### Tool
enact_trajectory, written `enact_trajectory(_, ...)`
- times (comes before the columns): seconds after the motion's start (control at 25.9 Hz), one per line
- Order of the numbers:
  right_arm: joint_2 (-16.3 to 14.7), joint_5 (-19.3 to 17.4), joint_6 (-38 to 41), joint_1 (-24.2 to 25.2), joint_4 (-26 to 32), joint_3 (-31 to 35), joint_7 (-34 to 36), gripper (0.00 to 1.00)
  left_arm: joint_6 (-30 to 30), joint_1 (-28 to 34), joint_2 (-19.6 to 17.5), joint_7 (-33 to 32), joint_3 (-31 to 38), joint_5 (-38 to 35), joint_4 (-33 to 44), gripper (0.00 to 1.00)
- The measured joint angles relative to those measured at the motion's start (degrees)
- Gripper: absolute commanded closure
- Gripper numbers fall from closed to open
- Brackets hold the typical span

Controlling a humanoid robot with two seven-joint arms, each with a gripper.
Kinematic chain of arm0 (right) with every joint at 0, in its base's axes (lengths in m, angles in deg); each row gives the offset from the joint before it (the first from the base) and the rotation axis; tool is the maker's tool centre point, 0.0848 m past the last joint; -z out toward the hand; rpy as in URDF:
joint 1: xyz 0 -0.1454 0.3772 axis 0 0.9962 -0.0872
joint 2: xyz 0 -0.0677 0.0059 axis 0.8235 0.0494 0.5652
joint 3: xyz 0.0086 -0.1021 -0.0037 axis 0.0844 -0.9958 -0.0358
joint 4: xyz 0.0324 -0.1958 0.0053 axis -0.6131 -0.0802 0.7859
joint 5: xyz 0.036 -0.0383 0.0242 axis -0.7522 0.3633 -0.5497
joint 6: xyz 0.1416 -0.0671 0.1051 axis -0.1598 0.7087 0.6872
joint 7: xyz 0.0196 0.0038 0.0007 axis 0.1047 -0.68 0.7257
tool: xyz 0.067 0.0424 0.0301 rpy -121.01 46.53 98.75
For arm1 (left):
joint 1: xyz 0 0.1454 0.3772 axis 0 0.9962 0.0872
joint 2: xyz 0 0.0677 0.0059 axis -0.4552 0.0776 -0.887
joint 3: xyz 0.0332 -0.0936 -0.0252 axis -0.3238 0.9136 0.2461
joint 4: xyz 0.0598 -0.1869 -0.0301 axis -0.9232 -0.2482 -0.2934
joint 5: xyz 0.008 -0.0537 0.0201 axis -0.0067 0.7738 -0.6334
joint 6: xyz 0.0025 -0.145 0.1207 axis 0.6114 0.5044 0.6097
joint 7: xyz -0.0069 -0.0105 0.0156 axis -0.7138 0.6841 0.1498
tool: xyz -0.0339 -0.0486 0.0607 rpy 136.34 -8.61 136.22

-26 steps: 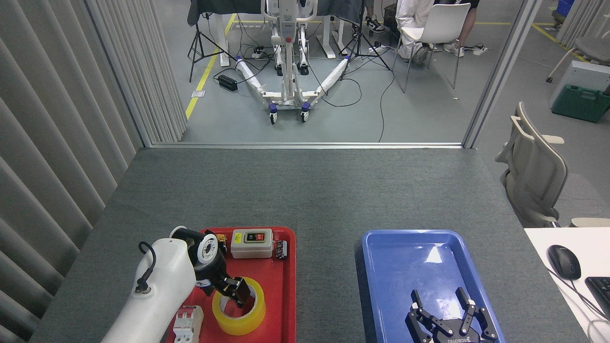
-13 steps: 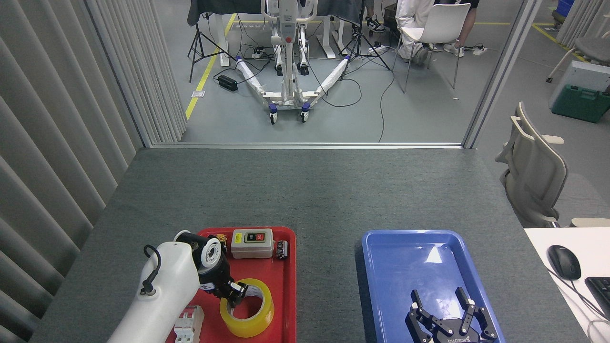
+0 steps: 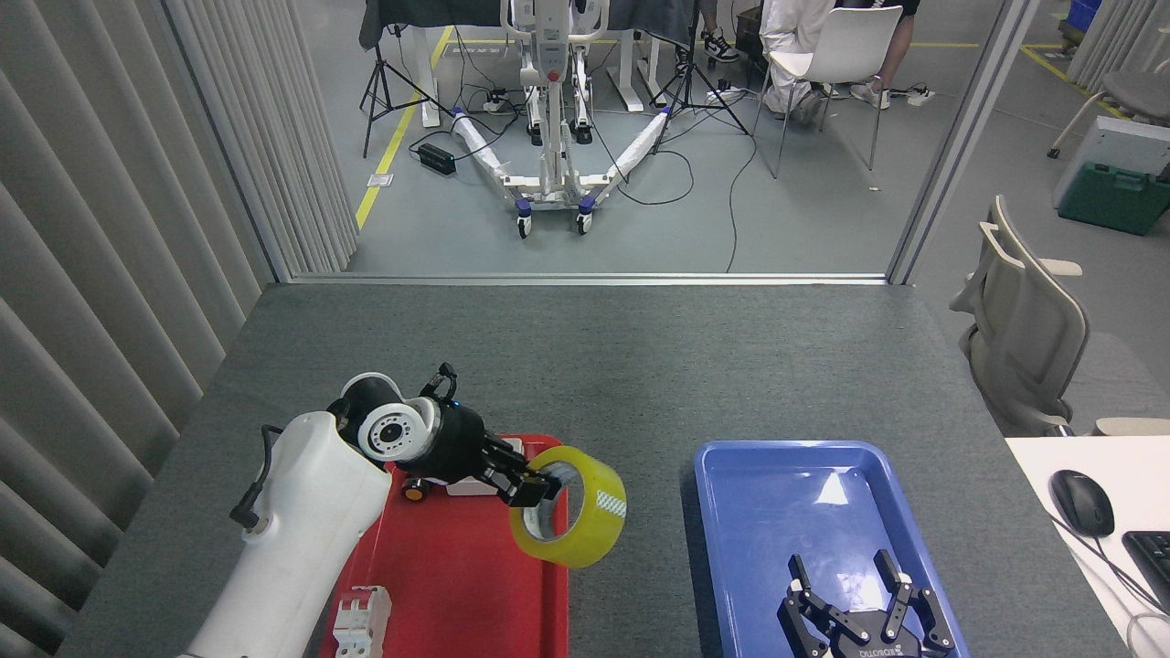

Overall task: Place and move tape with both arms
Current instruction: 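Carry the tape roll with the left gripper toward the blue tray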

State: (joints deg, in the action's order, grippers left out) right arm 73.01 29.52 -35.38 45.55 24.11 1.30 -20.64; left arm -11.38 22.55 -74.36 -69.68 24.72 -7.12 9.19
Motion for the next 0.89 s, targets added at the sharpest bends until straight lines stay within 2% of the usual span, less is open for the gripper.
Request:
enact_trajectory(0.15,0.0,0.0,2.9,0.0,0.0,0.0,0.4,0.00,-3.8,0.6,1.4,8.9,0.3,13.5,-1.5,1.00)
enact_trajectory(0.31,0.0,0.1,5.4,0.0,0.0,0.0,1.1,0.00,-6.6,2.3,2.0,15.5,-0.6,20.6,-2.7,1.00)
enact_trajectory(0.39,-0.3,0.2,8.4,0.0,0.0,0.0,2.1,0.00,-7.1,3.4,2.5,16.5,-2.2,22.7,-3.3,1.00)
enact_trajectory(0.7,-1.2,0.3,29.1,0.1,0.3,0.9,10.0,0.00,-7.5,6.0,5.0,18.0,-5.2,25.7,-7.7,1.00)
enact_trajectory(0.89,-1.8,-0.4,33.3,0.2,1.1,2.9,12.0,0.00,-7.6,6.2,5.6,18.2,-5.1,25.9,-9.9,1.00)
